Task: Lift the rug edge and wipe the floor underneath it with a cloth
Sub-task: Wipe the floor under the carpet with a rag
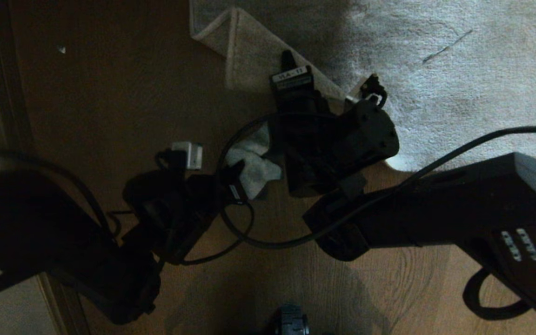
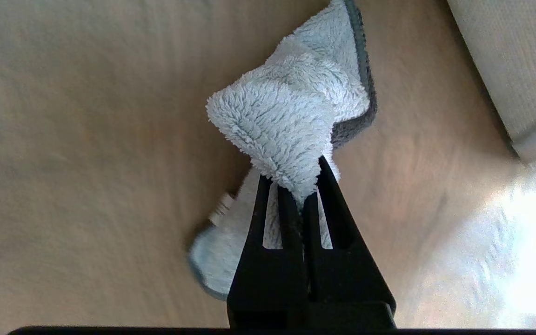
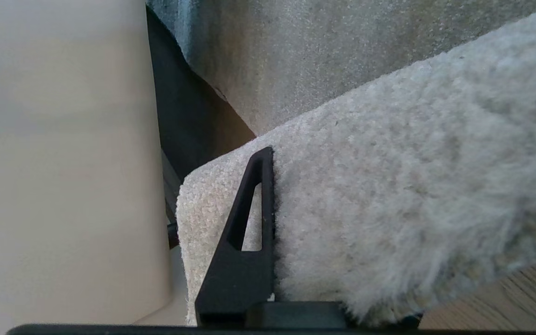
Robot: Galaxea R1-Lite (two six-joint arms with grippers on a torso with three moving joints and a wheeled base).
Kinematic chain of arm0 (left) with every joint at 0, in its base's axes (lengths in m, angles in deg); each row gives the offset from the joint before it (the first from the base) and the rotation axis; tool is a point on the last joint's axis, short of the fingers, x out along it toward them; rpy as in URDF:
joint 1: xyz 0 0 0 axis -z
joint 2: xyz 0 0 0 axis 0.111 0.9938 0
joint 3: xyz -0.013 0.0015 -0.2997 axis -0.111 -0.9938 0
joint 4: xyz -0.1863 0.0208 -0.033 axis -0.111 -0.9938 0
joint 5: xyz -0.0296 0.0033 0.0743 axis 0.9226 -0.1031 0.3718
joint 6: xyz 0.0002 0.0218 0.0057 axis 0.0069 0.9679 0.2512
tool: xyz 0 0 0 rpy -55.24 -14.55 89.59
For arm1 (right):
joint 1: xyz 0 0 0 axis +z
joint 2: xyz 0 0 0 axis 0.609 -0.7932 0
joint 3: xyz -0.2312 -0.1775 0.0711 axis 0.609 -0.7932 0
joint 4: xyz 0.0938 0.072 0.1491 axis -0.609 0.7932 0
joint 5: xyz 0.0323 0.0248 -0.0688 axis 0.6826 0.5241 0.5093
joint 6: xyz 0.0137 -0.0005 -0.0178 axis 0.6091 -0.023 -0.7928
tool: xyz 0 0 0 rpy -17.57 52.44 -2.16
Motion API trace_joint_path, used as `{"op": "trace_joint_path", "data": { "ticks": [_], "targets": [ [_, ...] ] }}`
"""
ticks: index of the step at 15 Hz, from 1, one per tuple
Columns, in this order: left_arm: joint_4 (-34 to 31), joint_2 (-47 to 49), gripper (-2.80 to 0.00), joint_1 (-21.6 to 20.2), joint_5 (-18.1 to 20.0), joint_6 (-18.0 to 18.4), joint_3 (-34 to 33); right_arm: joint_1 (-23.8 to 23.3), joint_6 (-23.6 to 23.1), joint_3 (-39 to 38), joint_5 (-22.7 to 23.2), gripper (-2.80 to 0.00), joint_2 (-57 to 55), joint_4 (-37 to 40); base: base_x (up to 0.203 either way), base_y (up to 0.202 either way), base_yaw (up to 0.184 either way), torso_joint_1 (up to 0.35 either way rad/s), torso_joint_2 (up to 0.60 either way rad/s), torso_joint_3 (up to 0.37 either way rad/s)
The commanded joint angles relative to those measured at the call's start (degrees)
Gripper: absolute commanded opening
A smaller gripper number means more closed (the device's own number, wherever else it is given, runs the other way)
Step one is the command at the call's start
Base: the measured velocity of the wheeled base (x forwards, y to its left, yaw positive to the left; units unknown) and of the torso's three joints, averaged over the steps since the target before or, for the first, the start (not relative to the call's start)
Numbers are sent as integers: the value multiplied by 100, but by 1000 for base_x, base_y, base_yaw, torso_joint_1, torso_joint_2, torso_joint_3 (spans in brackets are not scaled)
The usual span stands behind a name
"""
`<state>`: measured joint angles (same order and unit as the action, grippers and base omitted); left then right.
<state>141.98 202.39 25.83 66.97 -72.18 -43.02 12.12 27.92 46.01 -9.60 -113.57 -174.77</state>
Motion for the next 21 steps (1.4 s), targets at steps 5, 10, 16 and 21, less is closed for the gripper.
{"op": "trace_joint_path", "data": {
  "ticks": [5,10,16,21],
  "targets": [
    [277,-434,-280,-374,-4,41,-111,2,33,-3,-20,-280,-25,-277,0,0,0,0,0,0],
    [277,-726,-280,-537,-7,84,-375,19,34,-3,-20,-280,-25,-277,0,0,0,0,0,0],
    [277,-1187,-280,-895,-7,85,-899,19,34,-12,-20,-280,-16,-277,0,0,0,0,0,0],
    [277,-1712,-280,-1005,-14,76,-1589,28,34,-12,-20,-280,2,-277,0,0,0,0,0,0]
  ]
}}
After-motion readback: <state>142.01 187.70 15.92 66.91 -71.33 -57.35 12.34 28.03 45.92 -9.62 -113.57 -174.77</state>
